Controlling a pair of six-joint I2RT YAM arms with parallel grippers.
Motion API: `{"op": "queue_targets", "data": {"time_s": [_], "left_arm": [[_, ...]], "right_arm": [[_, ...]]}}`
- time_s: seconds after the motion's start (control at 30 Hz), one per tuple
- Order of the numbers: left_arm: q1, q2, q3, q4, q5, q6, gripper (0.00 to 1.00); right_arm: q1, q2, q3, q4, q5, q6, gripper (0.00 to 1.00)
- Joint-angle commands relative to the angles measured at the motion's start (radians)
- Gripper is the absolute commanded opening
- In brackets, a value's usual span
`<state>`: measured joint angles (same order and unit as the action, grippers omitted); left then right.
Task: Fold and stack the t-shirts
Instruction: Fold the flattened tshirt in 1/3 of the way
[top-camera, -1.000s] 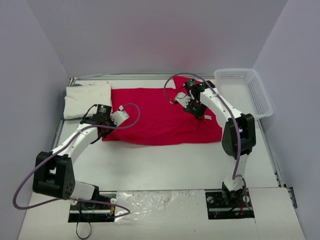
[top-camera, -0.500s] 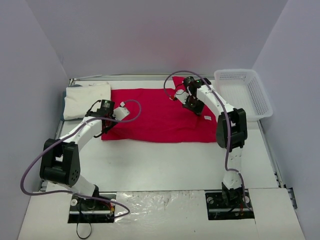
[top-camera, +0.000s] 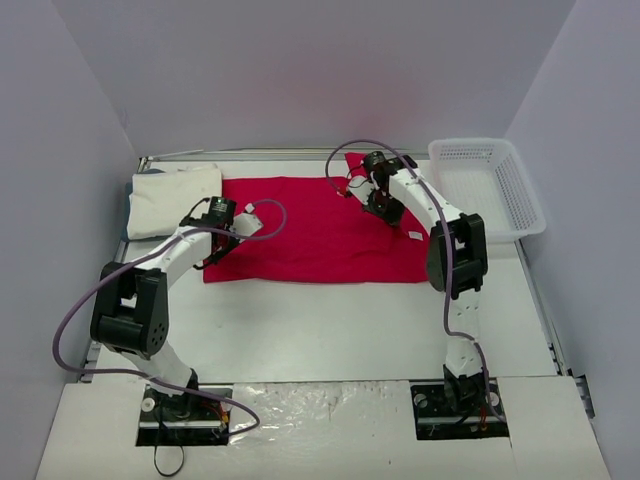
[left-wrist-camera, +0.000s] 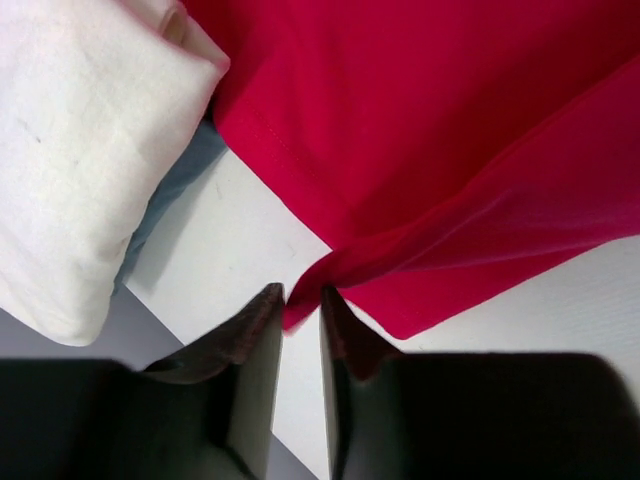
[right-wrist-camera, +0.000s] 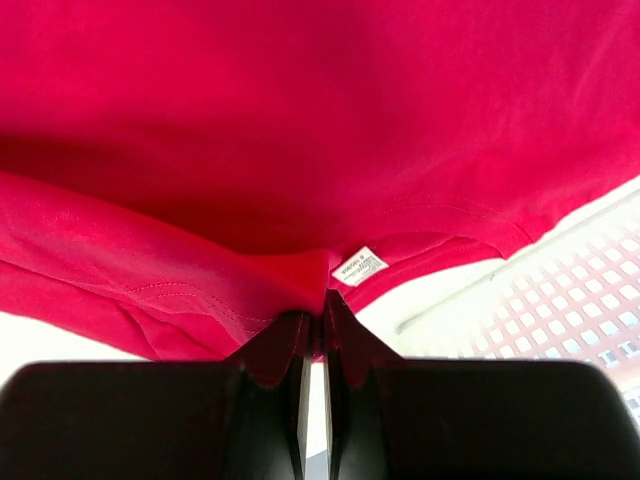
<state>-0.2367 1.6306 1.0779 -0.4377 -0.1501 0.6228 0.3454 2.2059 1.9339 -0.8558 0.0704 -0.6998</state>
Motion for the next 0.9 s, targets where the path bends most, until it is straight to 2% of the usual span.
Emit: {"op": "queue_targets", "data": {"time_s": [0.0, 0.1, 0.13, 0.17, 0.2, 0.23, 0.3, 0.33, 0.4, 0.6, 0.87], "left_arm": [[-0.018, 0.017, 0.043, 0.016, -0.042, -0.005, 0.27], [-0.027, 0.026, 0.04, 0.051, -0.071, -0.003, 0.31], [-0.032, 0.028, 0.043, 0.054, -0.077, -0.003, 0.35], [-0.035, 0.031, 0.047, 0.054, -0.081, -0.003, 0.37], [-0.035, 0.028, 0.05, 0.056, -0.094, -0.006, 0.4], [-0.036, 0.023, 0.048, 0.059, -0.098, -0.009, 0.44], [-0.036, 0.006, 0.031, 0.083, -0.111, -0.008, 0.47], [-0.036, -0.001, 0.024, 0.088, -0.114, -0.006, 0.48], [-0.036, -0.021, 0.01, 0.09, -0.118, -0.005, 0.49], [-0.035, -0.113, -0.056, 0.062, -0.12, 0.011, 0.48], [-0.035, -0.251, -0.206, 0.017, -0.02, 0.04, 0.38]], "right_arm": [[-0.011, 0.014, 0.031, -0.008, 0.035, 0.025, 0.0], [-0.011, 0.021, 0.033, 0.011, 0.04, 0.039, 0.0], [-0.011, 0.021, 0.03, 0.012, 0.042, 0.039, 0.04], [-0.011, 0.023, 0.03, 0.015, 0.045, 0.046, 0.11], [-0.011, 0.025, 0.027, 0.024, 0.058, 0.054, 0.25], [-0.013, 0.02, 0.017, 0.034, 0.063, 0.06, 0.3], [-0.016, -0.012, -0.01, 0.081, 0.068, 0.077, 0.38], [-0.016, -0.024, -0.025, 0.096, 0.068, 0.08, 0.48], [-0.016, -0.058, -0.064, 0.136, 0.072, 0.089, 0.62], [-0.028, -0.17, -0.15, 0.162, 0.034, 0.112, 0.63], [-0.049, -0.42, -0.384, 0.162, -0.001, 0.12, 0.64]]}}
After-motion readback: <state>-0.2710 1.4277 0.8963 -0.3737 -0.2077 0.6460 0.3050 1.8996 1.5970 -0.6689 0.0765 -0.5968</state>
